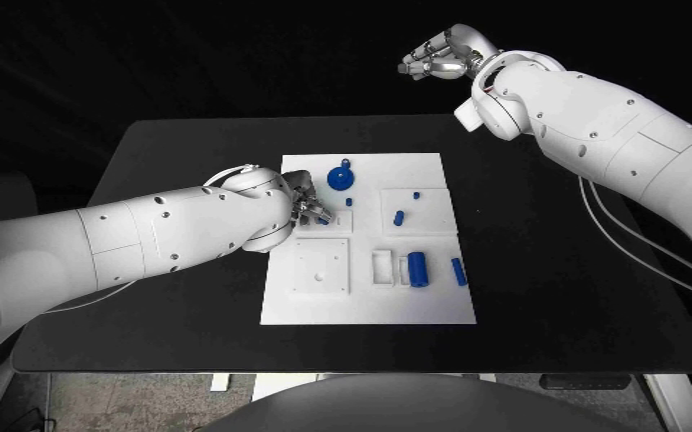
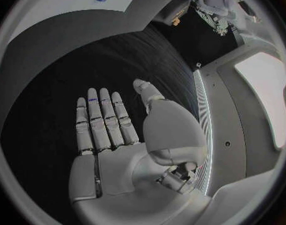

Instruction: Assemble the parts on the task board

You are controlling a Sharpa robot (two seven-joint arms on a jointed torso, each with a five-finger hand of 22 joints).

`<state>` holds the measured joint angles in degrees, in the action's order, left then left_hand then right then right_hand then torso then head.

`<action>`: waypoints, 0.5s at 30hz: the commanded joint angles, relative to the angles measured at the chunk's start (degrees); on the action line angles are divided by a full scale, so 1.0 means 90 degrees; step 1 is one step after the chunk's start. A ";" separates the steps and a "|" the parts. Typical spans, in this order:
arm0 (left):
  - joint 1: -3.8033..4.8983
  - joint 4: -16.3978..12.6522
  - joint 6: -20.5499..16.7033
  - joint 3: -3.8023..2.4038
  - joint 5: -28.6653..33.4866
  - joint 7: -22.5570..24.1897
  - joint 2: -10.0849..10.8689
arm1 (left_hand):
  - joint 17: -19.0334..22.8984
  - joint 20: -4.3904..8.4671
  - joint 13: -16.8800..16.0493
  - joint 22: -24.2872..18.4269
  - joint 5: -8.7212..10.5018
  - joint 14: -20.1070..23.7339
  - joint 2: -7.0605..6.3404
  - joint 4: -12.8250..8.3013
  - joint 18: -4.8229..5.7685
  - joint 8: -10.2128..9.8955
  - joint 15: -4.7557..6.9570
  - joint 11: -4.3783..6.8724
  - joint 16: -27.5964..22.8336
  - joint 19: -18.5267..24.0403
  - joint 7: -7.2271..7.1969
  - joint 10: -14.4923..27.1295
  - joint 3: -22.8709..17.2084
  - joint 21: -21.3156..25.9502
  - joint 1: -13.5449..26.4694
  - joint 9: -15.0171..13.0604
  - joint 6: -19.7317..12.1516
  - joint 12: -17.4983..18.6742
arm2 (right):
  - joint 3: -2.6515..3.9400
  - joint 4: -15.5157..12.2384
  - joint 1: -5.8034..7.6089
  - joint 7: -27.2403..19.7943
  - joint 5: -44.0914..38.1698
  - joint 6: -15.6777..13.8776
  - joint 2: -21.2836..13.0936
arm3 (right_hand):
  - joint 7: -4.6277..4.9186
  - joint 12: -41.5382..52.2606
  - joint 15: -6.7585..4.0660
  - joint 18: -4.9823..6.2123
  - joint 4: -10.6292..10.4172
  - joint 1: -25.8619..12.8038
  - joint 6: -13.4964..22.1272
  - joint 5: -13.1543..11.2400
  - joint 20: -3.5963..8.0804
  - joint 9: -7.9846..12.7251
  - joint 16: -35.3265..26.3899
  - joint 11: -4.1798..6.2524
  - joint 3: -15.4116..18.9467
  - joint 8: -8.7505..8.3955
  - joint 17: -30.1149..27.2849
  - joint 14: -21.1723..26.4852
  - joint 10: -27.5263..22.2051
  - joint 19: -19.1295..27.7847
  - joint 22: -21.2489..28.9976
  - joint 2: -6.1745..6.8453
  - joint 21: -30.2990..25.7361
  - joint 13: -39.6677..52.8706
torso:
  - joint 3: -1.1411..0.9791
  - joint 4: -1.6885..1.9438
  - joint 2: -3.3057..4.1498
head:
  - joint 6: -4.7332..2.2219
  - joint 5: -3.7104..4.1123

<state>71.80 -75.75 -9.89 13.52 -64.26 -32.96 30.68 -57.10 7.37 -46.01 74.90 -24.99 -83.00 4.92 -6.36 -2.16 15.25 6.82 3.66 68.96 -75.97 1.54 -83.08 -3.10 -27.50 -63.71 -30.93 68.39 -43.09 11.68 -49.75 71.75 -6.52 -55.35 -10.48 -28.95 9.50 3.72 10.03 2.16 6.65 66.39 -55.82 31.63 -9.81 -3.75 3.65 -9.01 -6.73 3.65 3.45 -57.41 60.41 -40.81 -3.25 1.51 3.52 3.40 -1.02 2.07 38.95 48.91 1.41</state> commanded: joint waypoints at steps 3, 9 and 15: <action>-0.0049 0.0043 0.0236 0.0038 0.0005 -0.0073 0.0003 | 0.0008 -0.0036 0.0010 0.0105 0.0035 -0.0038 0.0038 0.0174 -0.0019 0.0026 -0.0007 0.0182 0.0027 0.0010 -0.0420 -0.0361 0.0086 0.0025 -0.0124 -0.0011 0.0449 -0.0056 | 0.0001 -0.0009 0.0000 -0.0025 0.0026 0.0048 0.0000 | 0.0012 -0.0032 -0.0011 0.0032 -0.0017 0.0024 0.0046 0.0029 -0.0011 -0.0001 -0.0024 -0.0019 0.0010 -0.0010 -0.0006 0.0042 -0.0045 0.0051 0.0007 -0.0047 -0.0039 -0.0010 | 0.0000 0.0002 -0.0002 | 0.0001 0.0014; -0.0049 0.0057 0.0230 0.0038 0.0021 -0.0059 0.0002 | 0.0004 -0.0030 0.0016 0.0103 0.0034 -0.0039 -0.0007 0.0262 -0.0012 0.0025 -0.0004 0.0183 0.0039 0.0008 -0.0421 -0.0359 0.0127 0.0026 -0.0120 -0.0014 0.0451 -0.0062 | 0.0001 -0.0005 -0.0001 -0.0023 0.0026 0.0052 0.0001 | 0.0012 -0.0032 -0.0011 0.0032 -0.0017 0.0024 0.0046 0.0029 -0.0011 -0.0001 -0.0024 -0.0019 0.0010 -0.0010 -0.0006 0.0042 -0.0045 0.0051 0.0007 -0.0047 -0.0039 -0.0010 | 0.0001 0.0003 -0.0002 | -0.0001 0.0023; -0.0049 0.0078 0.0190 0.0038 0.0027 -0.0051 0.0002 | 0.0012 -0.0022 0.0023 0.0102 0.0032 -0.0035 -0.0069 0.0318 -0.0008 0.0023 0.0002 0.0187 0.0034 0.0008 -0.0425 -0.0356 0.0165 0.0030 -0.0121 -0.0019 0.0446 -0.0057 | 0.0000 -0.0009 -0.0001 -0.0026 0.0025 0.0088 -0.0002 | 0.0017 -0.0031 -0.0003 0.0028 -0.0001 0.0028 0.0049 0.0037 -0.0016 -0.0002 -0.0026 -0.0023 0.0045 -0.0009 -0.0007 0.0095 -0.0049 0.0089 0.0010 -0.0004 -0.0042 -0.0009 | 0.0004 0.0007 -0.0001 | 0.0003 0.0039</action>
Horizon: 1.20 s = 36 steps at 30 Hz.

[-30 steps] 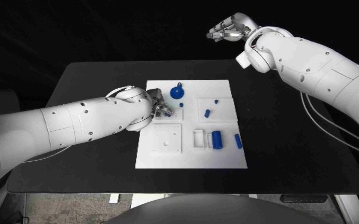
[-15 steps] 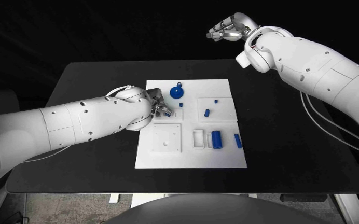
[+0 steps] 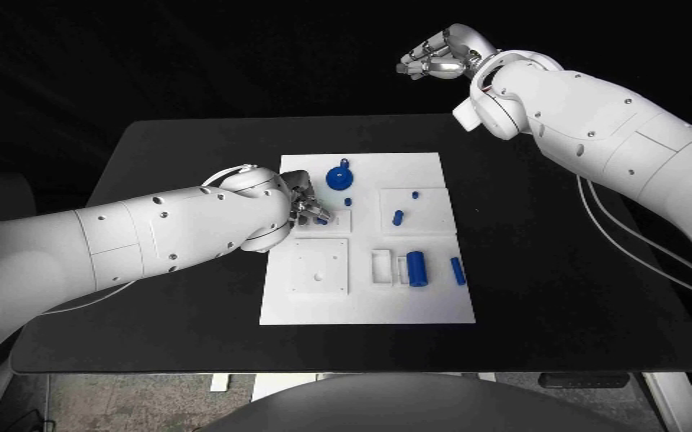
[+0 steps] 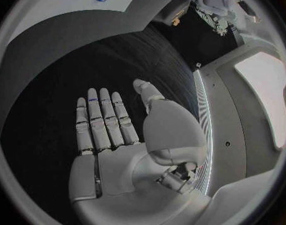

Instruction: Assemble the parts on the task board

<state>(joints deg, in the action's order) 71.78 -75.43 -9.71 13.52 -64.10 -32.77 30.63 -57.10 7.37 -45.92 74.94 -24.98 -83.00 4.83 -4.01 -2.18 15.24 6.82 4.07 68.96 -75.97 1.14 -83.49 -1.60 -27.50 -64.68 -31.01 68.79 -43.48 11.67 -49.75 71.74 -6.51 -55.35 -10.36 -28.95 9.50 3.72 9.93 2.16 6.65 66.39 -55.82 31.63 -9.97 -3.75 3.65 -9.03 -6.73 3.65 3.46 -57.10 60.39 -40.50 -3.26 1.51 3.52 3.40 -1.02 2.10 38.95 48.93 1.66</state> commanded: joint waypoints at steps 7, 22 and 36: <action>-0.0046 0.0065 0.0132 0.0037 0.0011 -0.0060 0.0003 | 0.0009 -0.0017 0.0009 0.0099 0.0043 -0.0036 -0.0112 0.0120 0.0000 0.0027 0.0005 0.0144 0.0039 0.0006 -0.0386 -0.0309 0.0047 0.0031 0.0020 -0.0016 0.0408 -0.0016 | 0.0000 -0.0020 -0.0001 -0.0031 0.0010 0.0126 0.0000 | 0.0023 -0.0031 0.0023 0.0028 0.0143 0.0087 0.0057 0.0115 -0.0014 -0.0003 -0.0031 -0.0027 0.0423 -0.0009 -0.0013 0.0181 -0.0054 0.0158 0.0015 -0.0047 -0.0047 -0.0009 | 0.0002 0.0002 -0.0003 | 0.0003 0.0013; -0.0046 0.0097 0.0082 0.0037 0.0011 -0.0021 -0.0008 | 0.0009 -0.0006 -0.0005 0.0101 0.0060 -0.0034 -0.0166 0.0294 0.0015 0.0026 0.0009 0.0147 0.0046 0.0004 -0.0391 -0.0308 0.0111 0.0034 0.0009 -0.0032 0.0414 -0.0032 | -0.0001 -0.0023 -0.0004 -0.0028 0.0004 0.0145 -0.0001 | 0.0024 -0.0031 0.0027 0.0027 0.0164 0.0104 0.0057 0.0121 -0.0019 -0.0004 -0.0032 -0.0029 0.0492 -0.0009 -0.0014 0.0208 -0.0054 0.0184 0.0017 -0.0071 -0.0049 -0.0009 | 0.0003 0.0003 -0.0001 | 0.0005 0.0019; -0.0046 0.0129 0.0031 0.0037 0.0019 0.0004 -0.0015 | 0.0000 -0.0006 -0.0007 0.0101 0.0109 -0.0034 -0.0209 0.0407 0.0014 0.0024 0.0009 0.0148 0.0053 0.0004 -0.0393 -0.0308 0.0183 0.0034 0.0088 -0.0031 0.0421 -0.0033 | -0.0002 -0.0016 -0.0012 -0.0024 0.0003 0.0164 0.0007 | 0.0023 -0.0030 0.0029 0.0027 0.0170 0.0102 0.0056 0.0124 -0.0020 -0.0004 -0.0033 -0.0027 0.0512 -0.0009 -0.0015 0.0225 -0.0049 0.0195 0.0018 -0.0081 -0.0050 -0.0009 | 0.0006 0.0008 0.0001 | 0.0009 0.0027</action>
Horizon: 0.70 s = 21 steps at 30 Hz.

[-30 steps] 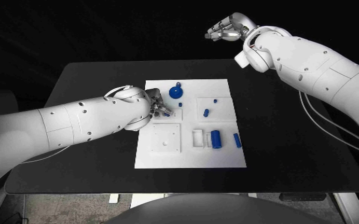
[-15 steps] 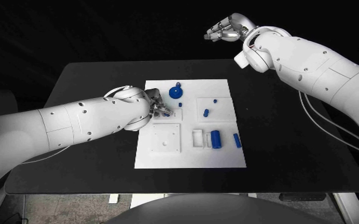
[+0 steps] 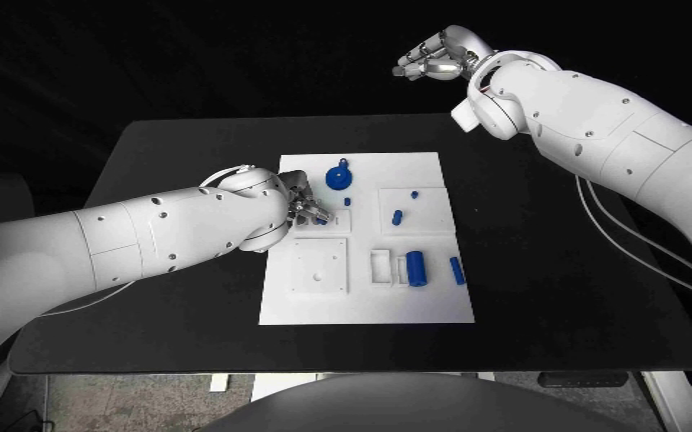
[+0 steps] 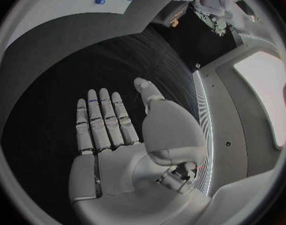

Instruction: Assemble the parts on the task board

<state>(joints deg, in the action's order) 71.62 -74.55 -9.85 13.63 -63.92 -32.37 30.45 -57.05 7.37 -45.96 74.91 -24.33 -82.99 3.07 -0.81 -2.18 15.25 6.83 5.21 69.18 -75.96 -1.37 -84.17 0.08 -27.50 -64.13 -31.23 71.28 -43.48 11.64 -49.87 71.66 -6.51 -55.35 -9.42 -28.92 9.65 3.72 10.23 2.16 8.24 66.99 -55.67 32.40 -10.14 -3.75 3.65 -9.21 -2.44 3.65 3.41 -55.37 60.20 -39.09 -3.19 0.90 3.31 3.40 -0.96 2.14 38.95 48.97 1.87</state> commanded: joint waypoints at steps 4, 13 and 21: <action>-0.0029 0.0039 0.0026 0.0024 -0.0001 -0.0036 0.0005 | 0.0007 -0.0006 0.0005 0.0102 0.0038 -0.0030 -0.0025 0.0084 0.0014 0.0021 0.0009 0.0019 0.0018 0.0006 -0.0114 -0.0229 0.0016 0.0037 0.0056 -0.0006 0.0141 -0.0023 | 0.0000 -0.0001 -0.0006 -0.0032 0.0003 0.0084 0.0003 | 0.0010 -0.0031 0.0002 0.0025 0.0006 0.0039 0.0045 0.0032 -0.0005 -0.0003 -0.0035 -0.0009 0.0051 -0.0011 -0.0012 0.0066 -0.0031 0.0064 0.0012 -0.0017 -0.0029 -0.0009 | -0.0003 0.0002 0.0000 | 0.0010 0.0003; -0.0029 0.0058 -0.0011 0.0024 -0.0001 -0.0022 -0.0002 | 0.0018 0.0001 0.0008 0.0100 0.0044 -0.0028 -0.0075 0.0186 0.0019 0.0021 0.0011 0.0020 0.0005 0.0008 -0.0113 -0.0228 0.0086 0.0043 0.0176 -0.0008 0.0142 -0.0014 | -0.0002 -0.0002 -0.0009 -0.0033 0.0003 0.0108 0.0004 | 0.0011 -0.0031 0.0005 0.0024 0.0011 0.0042 0.0053 0.0026 -0.0007 -0.0004 -0.0035 -0.0010 0.0055 -0.0010 -0.0012 0.0086 -0.0036 0.0084 0.0013 -0.0016 -0.0030 -0.0009 | -0.0002 -0.0005 0.0001 | 0.0002 0.0003; -0.0029 0.0087 -0.0021 0.0024 -0.0001 -0.0022 -0.0006 | 0.0000 0.0006 -0.0008 0.0101 0.0054 -0.0033 -0.0089 0.0254 0.0027 0.0029 0.0014 0.0021 0.0017 0.0003 -0.0114 -0.0229 0.0106 0.0046 0.0222 -0.0015 0.0147 -0.0027 | -0.0004 -0.0004 -0.0010 -0.0029 0.0002 0.0098 0.0001 | 0.0013 -0.0031 0.0007 0.0025 0.0017 0.0045 0.0055 0.0021 -0.0010 -0.0005 -0.0035 -0.0012 0.0069 -0.0009 -0.0012 0.0097 -0.0039 0.0101 0.0014 -0.0021 -0.0030 -0.0009 | -0.0004 -0.0005 0.0003 | 0.0005 0.0022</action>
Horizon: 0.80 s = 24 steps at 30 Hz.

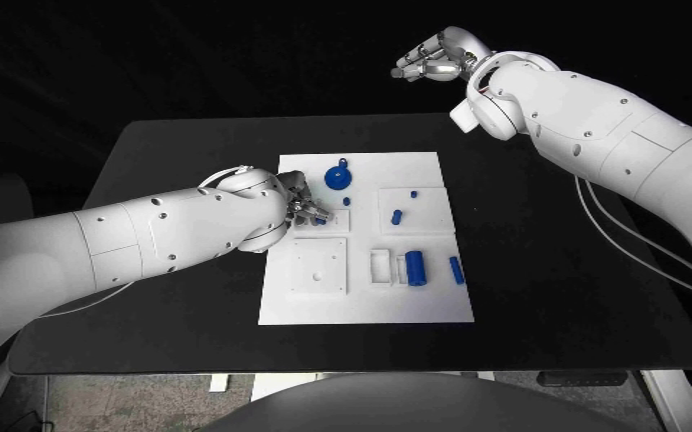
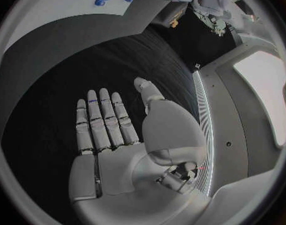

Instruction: Assemble the parts on the task board

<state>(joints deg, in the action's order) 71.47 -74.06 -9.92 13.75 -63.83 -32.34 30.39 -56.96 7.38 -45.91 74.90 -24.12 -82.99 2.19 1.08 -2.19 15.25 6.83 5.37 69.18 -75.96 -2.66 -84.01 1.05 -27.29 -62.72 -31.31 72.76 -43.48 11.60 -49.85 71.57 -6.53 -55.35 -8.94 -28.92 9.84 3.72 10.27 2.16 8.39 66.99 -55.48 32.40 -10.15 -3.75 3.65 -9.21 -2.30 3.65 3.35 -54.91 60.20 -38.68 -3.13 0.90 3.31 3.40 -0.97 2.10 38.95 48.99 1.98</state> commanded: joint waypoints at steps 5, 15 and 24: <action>-0.0012 0.0051 -0.0024 0.0011 -0.0010 -0.0023 -0.0002 | -0.0008 0.0006 -0.0009 0.0104 0.0032 -0.0031 0.0002 0.0060 0.0026 0.0028 0.0015 0.0003 0.0015 0.0003 0.0028 -0.0246 0.0002 0.0023 0.0067 -0.0007 -0.0021 -0.0023 | 0.0000 -0.0004 0.0000 -0.0027 0.0002 0.0043 0.0001 | -0.0005 -0.0031 0.0004 0.0026 0.0006 0.0052 0.0045 0.0028 -0.0010 -0.0004 -0.0034 -0.0014 0.0054 -0.0010 -0.0005 0.0051 -0.0047 0.0056 0.0007 -0.0023 -0.0030 -0.0009 | 0.0000 0.0003 -0.0001 | 0.0009 0.0014; -0.0011 0.0085 0.0005 0.0010 -0.0003 -0.0001 -0.0031 | -0.0013 0.0006 -0.0017 0.0104 0.0064 -0.0031 -0.0049 0.0099 0.0026 0.0031 0.0014 0.0002 0.0019 0.0001 0.0030 -0.0245 0.0022 0.0024 0.0067 -0.0012 -0.0023 -0.0030 | -0.0002 0.0005 -0.0006 -0.0028 0.0002 0.0053 0.0010 | -0.0005 -0.0031 0.0004 0.0026 0.0006 0.0052 0.0045 0.0028 -0.0010 -0.0004 -0.0034 -0.0014 0.0054 -0.0010 -0.0005 0.0051 -0.0047 0.0056 0.0007 -0.0023 -0.0030 -0.0009 | 0.0002 0.0001 0.0004 | 0.0007 0.0018; -0.0009 0.0097 0.0136 0.0010 0.0030 0.0018 -0.0054 | -0.0014 0.0001 -0.0011 0.0105 0.0144 -0.0031 -0.0144 0.0087 0.0029 0.0030 0.0010 0.0000 0.0020 0.0008 0.0029 -0.0243 0.0047 0.0026 0.0030 -0.0009 -0.0017 -0.0024 | -0.0005 0.0010 -0.0012 -0.0024 0.0002 0.0065 0.0012 | -0.0005 -0.0031 0.0004 0.0026 0.0006 0.0052 0.0045 0.0028 -0.0010 -0.0004 -0.0034 -0.0014 0.0054 -0.0010 -0.0005 0.0051 -0.0047 0.0056 0.0007 -0.0023 -0.0030 -0.0009 | -0.0003 0.0004 -0.0002 | 0.0025 0.0027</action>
<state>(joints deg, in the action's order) 71.49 -73.29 -9.83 13.74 -63.77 -32.28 30.01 -57.01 7.38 -46.04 74.93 -23.00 -82.99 1.34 1.70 -2.18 15.26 6.83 5.36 69.18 -75.96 -2.66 -84.01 1.35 -27.29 -62.55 -31.42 72.77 -43.48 11.55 -49.78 71.47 -6.52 -55.35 -8.84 -28.86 9.84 3.72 10.26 2.16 8.55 66.99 -55.47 32.40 -10.34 -3.75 3.65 -9.21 -2.14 3.64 3.36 -54.92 60.20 -38.49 -3.14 0.91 3.31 3.40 -0.97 2.11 38.98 49.13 2.20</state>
